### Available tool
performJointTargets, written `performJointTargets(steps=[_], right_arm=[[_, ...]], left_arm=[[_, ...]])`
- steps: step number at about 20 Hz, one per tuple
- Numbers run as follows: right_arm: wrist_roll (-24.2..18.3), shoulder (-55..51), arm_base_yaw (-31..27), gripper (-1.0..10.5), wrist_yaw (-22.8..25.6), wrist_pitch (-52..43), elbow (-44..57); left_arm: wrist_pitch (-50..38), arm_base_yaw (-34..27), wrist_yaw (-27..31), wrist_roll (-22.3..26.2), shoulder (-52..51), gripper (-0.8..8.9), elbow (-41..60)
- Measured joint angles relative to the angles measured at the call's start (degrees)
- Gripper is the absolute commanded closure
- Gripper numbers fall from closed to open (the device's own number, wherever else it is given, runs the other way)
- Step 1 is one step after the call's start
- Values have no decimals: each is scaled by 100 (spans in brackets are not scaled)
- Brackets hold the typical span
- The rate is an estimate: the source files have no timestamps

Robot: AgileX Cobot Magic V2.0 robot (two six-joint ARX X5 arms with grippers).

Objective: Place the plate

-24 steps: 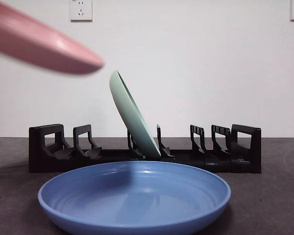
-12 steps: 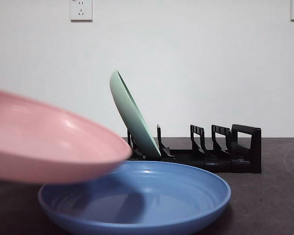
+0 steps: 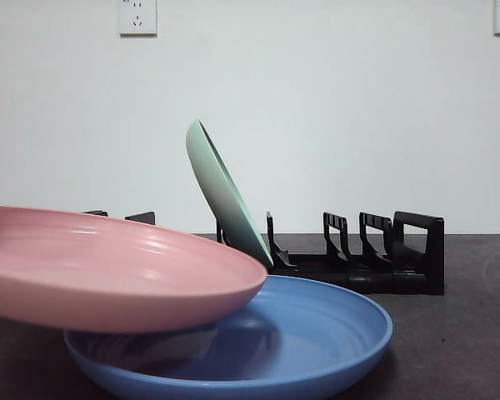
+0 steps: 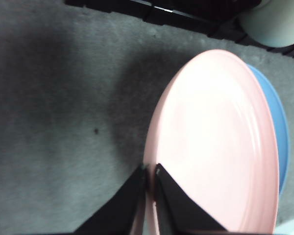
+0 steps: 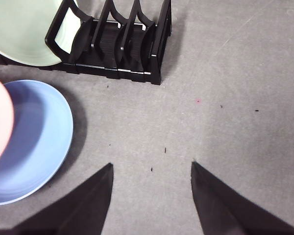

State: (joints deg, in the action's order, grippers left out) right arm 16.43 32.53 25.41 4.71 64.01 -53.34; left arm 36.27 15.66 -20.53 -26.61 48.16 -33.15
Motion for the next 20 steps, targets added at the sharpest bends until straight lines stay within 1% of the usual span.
performJointTargets(steps=[6,12,16,19,20], right_arm=[[-13,0,0,697,0,-35,0],[-13,0,0,697,0,-35,0],[-13,0,0,696,0,-35,2],[-13,0,0,697,0,-35,0],[-13,0,0,697,0,-35,0]], left_arm=[[-678,522,-2,-424,721,800,0],[-1744,981,-2,-800,1449,800,0],[-1808,1134,70,-837,1725,800,0],[-1812,1185,452,-835,1731,797,0],[-1810,1189,522,-833,1731,778,0]])
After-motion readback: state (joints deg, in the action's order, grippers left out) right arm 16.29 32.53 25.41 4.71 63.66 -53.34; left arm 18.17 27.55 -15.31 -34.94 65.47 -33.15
